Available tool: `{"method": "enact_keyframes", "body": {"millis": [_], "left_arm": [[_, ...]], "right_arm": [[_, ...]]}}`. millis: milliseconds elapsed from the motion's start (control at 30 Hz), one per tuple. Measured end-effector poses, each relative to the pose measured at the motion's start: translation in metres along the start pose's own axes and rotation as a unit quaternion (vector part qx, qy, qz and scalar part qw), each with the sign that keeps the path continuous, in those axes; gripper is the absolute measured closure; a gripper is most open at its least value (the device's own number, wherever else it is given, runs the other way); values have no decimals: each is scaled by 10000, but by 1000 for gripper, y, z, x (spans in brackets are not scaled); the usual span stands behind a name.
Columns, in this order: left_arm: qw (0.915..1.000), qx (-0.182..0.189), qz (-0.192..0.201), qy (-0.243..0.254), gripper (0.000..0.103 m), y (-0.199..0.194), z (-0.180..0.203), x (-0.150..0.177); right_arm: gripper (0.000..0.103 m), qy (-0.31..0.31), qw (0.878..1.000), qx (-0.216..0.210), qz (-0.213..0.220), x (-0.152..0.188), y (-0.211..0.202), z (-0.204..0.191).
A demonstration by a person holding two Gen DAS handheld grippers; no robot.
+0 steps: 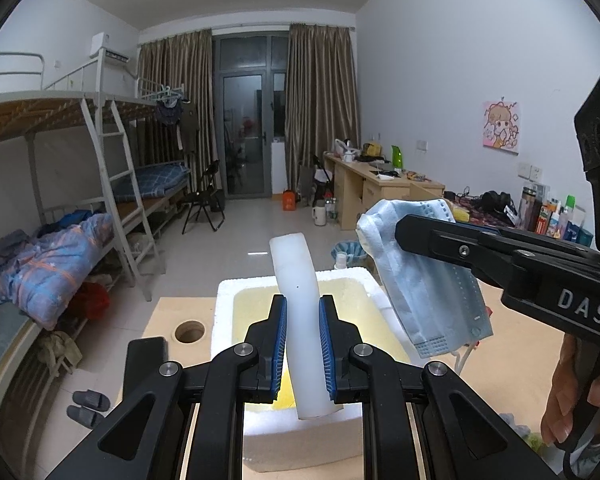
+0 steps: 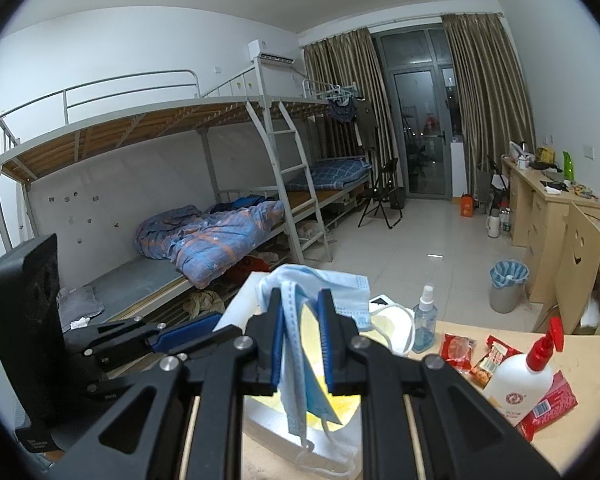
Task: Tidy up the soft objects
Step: 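Carry the foam strip and blue mask up over the white foam box with both tools, then lower the foam strip into the foam box and open the left gripper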
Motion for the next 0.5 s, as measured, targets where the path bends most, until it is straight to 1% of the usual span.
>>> {"method": "enact_keyframes", "body": {"millis": [300,500], "left_arm": [[9999,16,-137,12,86,19,1,4],[9997,-20,-246,-3,86,30,-4,11]], "right_arm": [[83,6,9999,79,-89,-2,6,-1],[83,11,9999,120,-102,-4,9,-1]]}}
Point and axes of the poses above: each gripper's, at about its wrist camera, not at the fingertips, and y roughly the way its jaws point, z to its right, x to its underside, the point moved 3 cm from there along y, roughly the way its jaws point, and after that the axes turned 15 degrees about z, right-handed, at the moved point
